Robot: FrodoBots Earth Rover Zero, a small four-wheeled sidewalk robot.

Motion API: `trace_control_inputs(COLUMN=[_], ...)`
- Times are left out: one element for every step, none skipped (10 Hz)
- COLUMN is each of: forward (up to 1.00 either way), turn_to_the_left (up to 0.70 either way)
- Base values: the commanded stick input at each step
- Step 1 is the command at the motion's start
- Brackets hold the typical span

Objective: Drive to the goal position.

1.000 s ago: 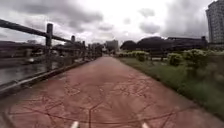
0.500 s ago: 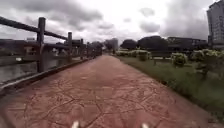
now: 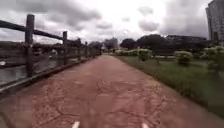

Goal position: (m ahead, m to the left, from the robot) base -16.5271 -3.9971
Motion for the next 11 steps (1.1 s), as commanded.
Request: trace_control_inputs(forward=[0.70,0.70,0.70,0.70,0.70,0.70,0.70,0.70,0.70,0.57,0.16], turn_to_the_left=[0.00,0.00,0.00,0.00,0.00,0.00,0.00,0.00,0.00,0.00,0.00])
